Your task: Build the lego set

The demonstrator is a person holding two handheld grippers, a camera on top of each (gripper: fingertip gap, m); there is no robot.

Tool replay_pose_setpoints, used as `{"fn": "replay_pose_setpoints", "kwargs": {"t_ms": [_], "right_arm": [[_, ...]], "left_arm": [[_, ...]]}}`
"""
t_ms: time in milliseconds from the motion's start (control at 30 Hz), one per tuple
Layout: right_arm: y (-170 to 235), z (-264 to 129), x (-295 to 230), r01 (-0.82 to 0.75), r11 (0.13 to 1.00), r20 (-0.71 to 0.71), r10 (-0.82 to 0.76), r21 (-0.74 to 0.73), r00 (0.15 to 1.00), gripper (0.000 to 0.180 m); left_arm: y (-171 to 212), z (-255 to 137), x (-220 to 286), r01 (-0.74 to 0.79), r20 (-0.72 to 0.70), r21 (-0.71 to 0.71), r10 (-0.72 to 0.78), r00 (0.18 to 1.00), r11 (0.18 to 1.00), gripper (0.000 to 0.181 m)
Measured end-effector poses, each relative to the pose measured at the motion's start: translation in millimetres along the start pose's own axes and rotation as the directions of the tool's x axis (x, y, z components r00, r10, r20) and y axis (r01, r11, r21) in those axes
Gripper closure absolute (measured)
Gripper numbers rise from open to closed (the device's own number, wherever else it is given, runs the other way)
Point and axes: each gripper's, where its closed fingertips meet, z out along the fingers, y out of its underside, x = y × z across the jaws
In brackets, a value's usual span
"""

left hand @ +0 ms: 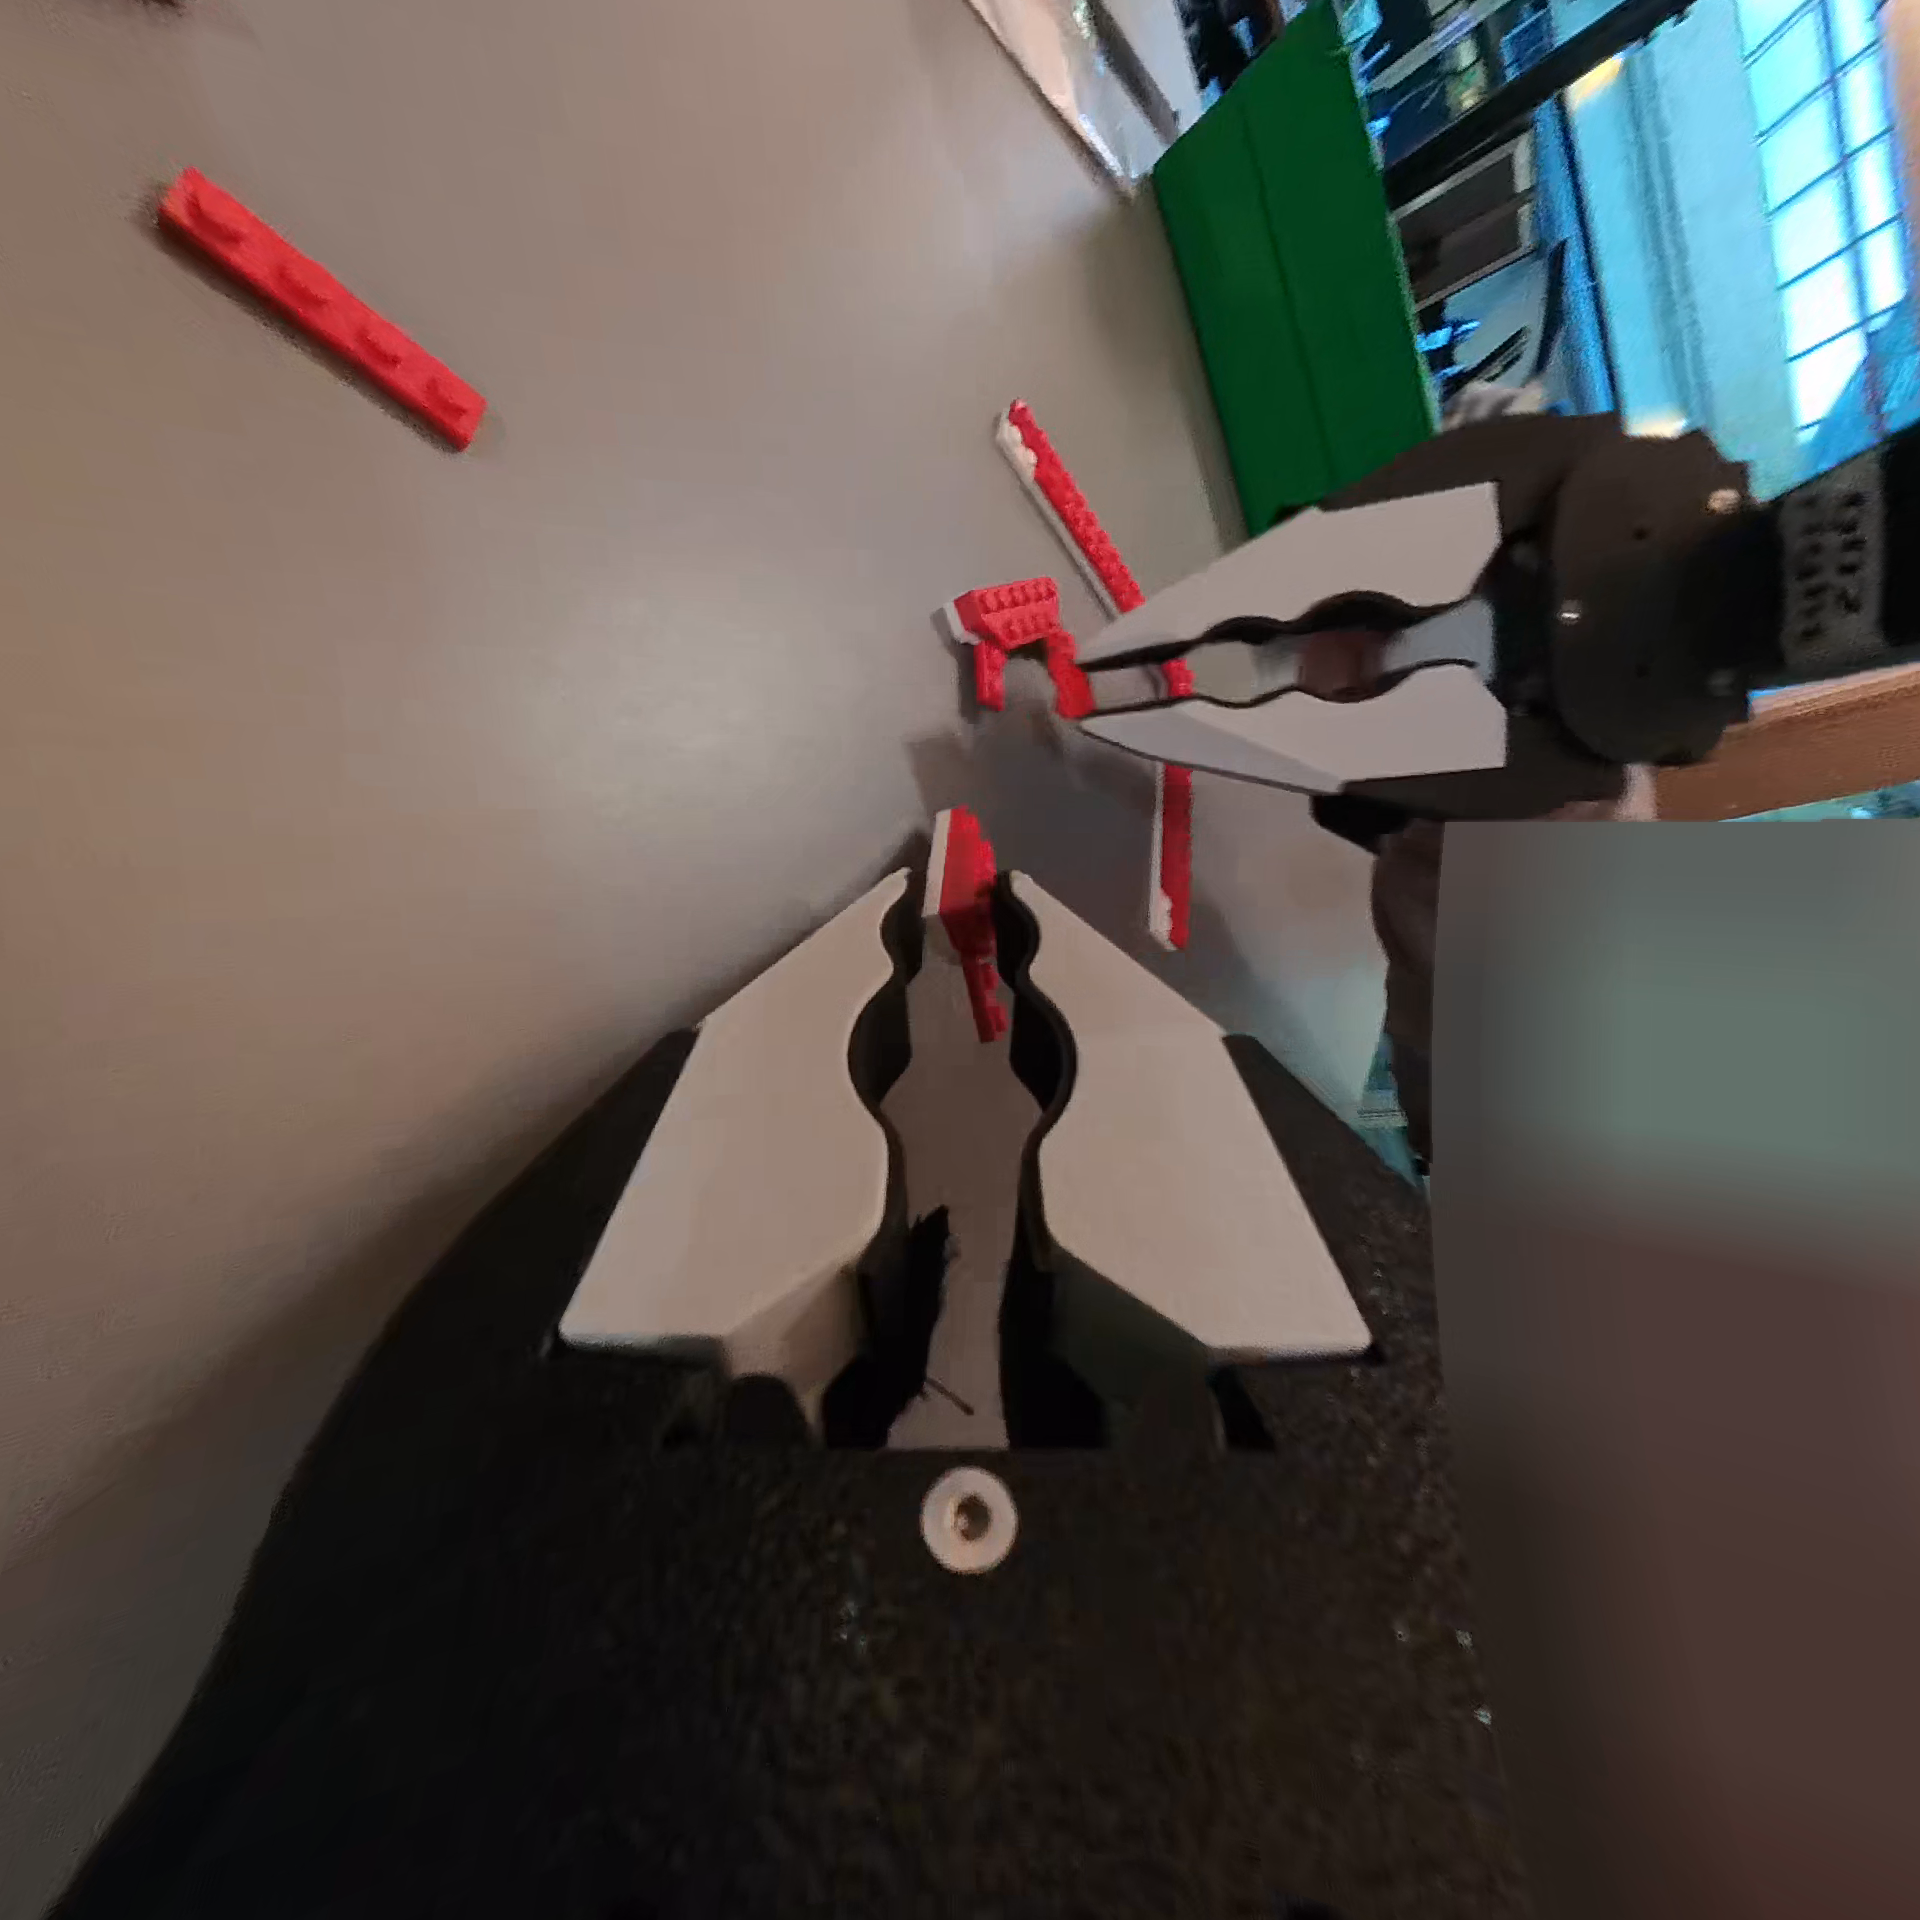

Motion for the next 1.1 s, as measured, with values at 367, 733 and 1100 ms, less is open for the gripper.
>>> {"fn": "replay_pose_setpoints", "kwargs": {"t_ms": [367,733,1100], "right_arm": [[-5,-12,-29,0.118,0.986,0.018,-0.121,0.115,0.992,0.172],[-39,-38,-35,0.599,0.77,-0.334,-0.517,0.219,0.788,0.172],[-50,-48,-47,0.577,0.773,-0.313,-0.497,0.264,0.809,0.17]], "left_arm": [[-5,-7,-17,-0.134,0.259,0.03,0.121,0.958,0.991,0.147],[-9,-1,76,-0.424,0.022,0.265,0.434,0.9,0.866,0.147],[-6,1,84,-0.406,-0.079,0.301,0.447,0.891,0.863,0.179]]}}
